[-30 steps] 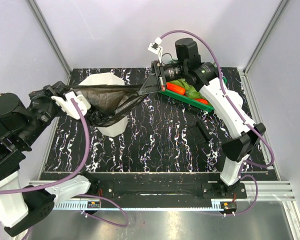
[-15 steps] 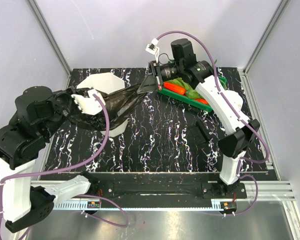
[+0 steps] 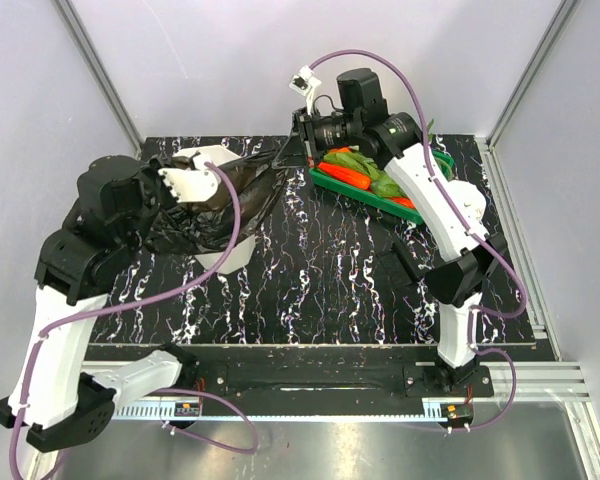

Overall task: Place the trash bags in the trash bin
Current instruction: Place the trash bag in the trash bin.

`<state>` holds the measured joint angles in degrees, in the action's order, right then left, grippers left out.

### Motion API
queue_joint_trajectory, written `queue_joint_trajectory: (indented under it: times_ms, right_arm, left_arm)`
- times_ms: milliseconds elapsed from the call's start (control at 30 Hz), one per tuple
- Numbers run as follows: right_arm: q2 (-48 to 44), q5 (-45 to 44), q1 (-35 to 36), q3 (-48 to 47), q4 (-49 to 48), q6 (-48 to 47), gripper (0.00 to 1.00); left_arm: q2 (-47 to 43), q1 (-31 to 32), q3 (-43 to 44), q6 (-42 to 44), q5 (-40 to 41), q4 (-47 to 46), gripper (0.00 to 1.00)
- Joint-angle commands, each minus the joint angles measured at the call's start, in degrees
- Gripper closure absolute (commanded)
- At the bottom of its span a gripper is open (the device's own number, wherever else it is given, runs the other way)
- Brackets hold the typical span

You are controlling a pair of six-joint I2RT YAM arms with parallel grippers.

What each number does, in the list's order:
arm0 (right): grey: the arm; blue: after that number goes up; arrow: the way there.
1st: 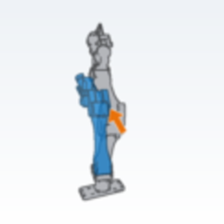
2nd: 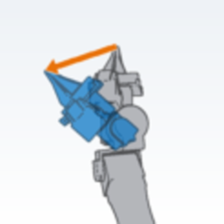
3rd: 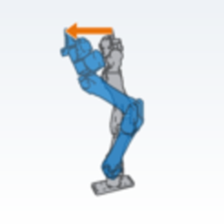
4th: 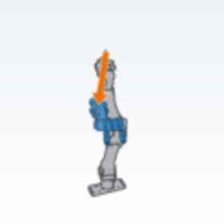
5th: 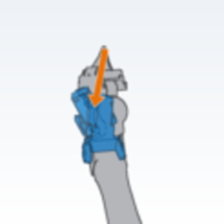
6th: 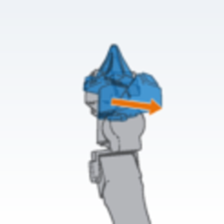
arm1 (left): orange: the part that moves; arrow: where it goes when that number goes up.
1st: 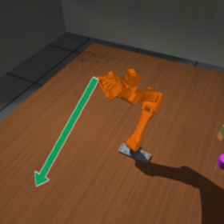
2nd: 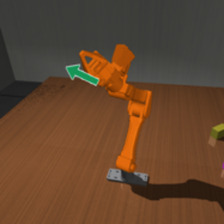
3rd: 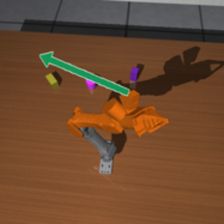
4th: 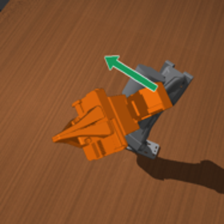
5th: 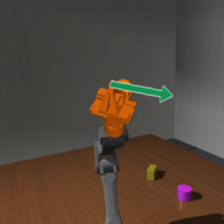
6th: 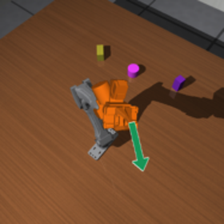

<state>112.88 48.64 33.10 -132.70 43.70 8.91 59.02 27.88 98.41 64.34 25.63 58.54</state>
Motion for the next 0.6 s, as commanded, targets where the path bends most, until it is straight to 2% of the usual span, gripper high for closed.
queue_joint_trajectory:
  times_ms: [0, 267, 567]
  right_arm:
    - [2.1, -4.4, 0.0, -3.7, 0.5, -2.0, 1.00]
    - [5.0, -8.5, 0.1, -6.3, 1.0, -3.0, 1.00]
    - [7.8, -11.5, 0.1, -10.1, 1.6, -4.8, 1.00]
  left_arm:
    - [0.9, -4.7, -1.8, 0.7, 1.0, -9.5, 1.00]
    - [1.7, -16.1, -5.7, -1.8, -10.3, -11.7, 1.00]
    - [4.2, -25.1, -3.6, -6.8, -22.8, -8.6, 1.00]
